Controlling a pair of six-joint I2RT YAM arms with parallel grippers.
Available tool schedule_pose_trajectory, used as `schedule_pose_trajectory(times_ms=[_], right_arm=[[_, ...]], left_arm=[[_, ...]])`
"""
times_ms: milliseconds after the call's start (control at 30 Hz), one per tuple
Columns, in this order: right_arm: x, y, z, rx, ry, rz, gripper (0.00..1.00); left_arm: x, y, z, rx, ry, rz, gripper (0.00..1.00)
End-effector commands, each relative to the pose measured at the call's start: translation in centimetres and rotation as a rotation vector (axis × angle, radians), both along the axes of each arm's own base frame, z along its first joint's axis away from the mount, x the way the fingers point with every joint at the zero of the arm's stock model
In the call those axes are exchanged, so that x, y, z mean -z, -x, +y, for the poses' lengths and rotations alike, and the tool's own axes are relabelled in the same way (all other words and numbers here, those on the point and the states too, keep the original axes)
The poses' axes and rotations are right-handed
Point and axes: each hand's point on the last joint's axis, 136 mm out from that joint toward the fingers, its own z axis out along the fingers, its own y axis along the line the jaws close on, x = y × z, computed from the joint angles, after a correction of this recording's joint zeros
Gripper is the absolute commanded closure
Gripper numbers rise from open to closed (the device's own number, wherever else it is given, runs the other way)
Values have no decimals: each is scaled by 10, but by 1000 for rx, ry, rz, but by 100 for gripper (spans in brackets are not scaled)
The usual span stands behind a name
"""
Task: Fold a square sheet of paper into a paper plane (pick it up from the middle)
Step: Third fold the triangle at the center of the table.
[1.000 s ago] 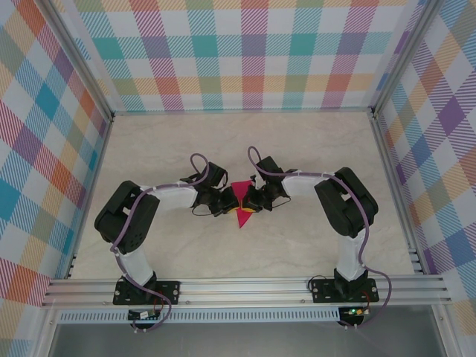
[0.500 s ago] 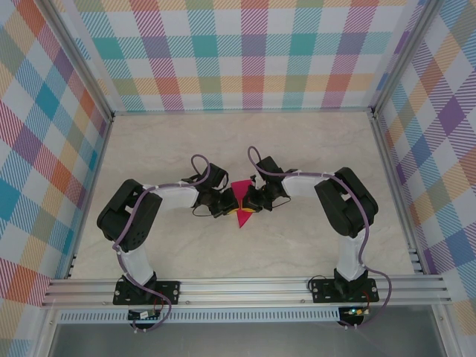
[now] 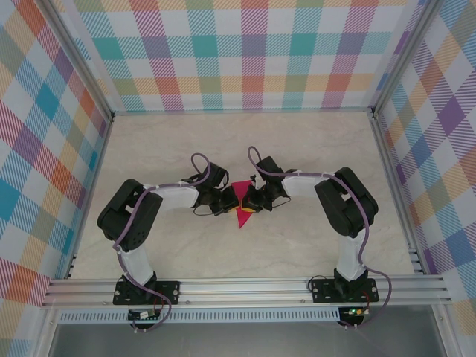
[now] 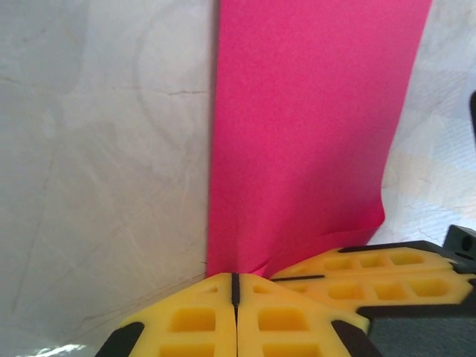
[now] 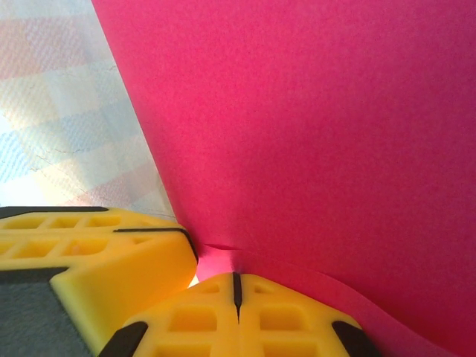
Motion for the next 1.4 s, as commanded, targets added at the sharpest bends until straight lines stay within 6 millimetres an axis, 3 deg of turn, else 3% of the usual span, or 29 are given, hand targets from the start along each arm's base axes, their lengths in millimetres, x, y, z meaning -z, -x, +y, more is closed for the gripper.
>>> schedule_pose_trajectory(times_ms=[0,133,267,433,1133,1233,1367], right_arm=[[20,10,-20,17,96,36,98],[7,6,-16,17,64,17,98],[-19,-1,-11,16,1,-33,97],[-42,0,-18,5,-26,-96,94],[18,1,-48,72,61,1,96],[14,-2,-49,83,44,-6,96],[-7,-10,-39,73,-24,-58,96]], left_arm=[[10,5,2,13,-58,27,94],[16,9,9,13,-101,41,95],[20,11,13,16,-126,53,95],[23,13,17,20,-145,60,95],[32,17,27,10,-208,86,96],[34,17,28,9,-212,90,96],[34,16,26,12,-209,86,96]])
